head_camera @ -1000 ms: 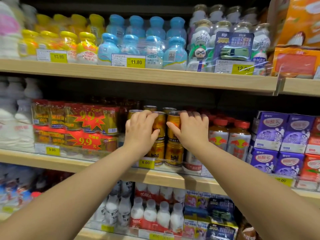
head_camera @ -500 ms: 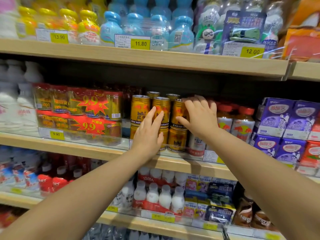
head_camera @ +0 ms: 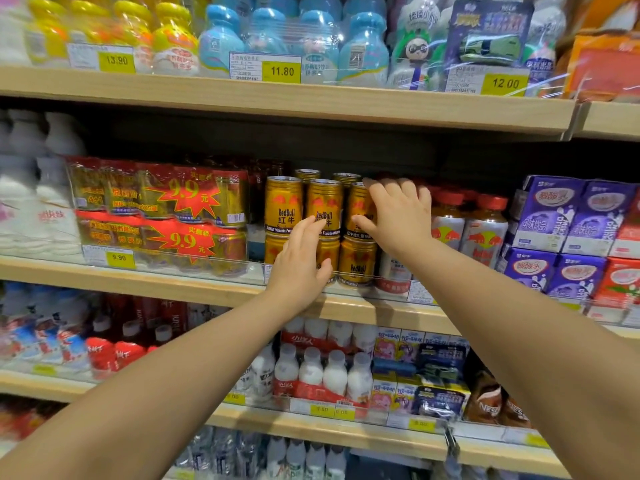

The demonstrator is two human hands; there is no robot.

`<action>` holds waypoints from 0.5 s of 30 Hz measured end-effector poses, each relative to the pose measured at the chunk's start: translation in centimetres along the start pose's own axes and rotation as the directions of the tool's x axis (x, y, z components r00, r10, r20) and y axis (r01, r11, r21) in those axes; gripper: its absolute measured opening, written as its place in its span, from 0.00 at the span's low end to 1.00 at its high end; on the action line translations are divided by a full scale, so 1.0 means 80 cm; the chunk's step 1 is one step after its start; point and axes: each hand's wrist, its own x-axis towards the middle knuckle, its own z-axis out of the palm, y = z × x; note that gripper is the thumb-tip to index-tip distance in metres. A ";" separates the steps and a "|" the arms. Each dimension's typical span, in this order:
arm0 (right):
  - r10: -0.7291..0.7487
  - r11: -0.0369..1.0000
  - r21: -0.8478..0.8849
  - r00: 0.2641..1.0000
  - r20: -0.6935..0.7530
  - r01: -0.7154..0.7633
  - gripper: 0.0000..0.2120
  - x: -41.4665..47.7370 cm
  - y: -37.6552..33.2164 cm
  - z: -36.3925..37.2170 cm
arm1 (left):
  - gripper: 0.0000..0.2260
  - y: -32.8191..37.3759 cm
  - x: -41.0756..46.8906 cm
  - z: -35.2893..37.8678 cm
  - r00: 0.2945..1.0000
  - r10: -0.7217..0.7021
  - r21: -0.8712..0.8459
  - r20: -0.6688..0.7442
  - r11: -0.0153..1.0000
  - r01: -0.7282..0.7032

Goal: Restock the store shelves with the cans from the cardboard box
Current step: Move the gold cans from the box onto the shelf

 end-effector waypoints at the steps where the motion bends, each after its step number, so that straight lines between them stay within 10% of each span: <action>1: 0.002 1.000 -0.007 1.000 0.007 -0.002 0.27 0.001 -0.003 -0.001 | 0.28 -0.001 -0.002 -0.001 1.000 -0.006 -0.011 0.015 1.000 0.006; 10: 0.184 0.924 0.360 0.974 -0.130 -0.126 0.13 -0.083 -0.026 -0.012 | 0.15 0.013 -0.033 -0.005 0.997 0.004 -0.274 0.079 0.962 0.018; 15: 0.483 0.658 0.626 0.872 0.076 -0.419 0.04 -0.219 -0.032 -0.003 | 0.12 0.038 -0.102 0.045 0.975 -0.150 -0.535 0.163 0.817 0.215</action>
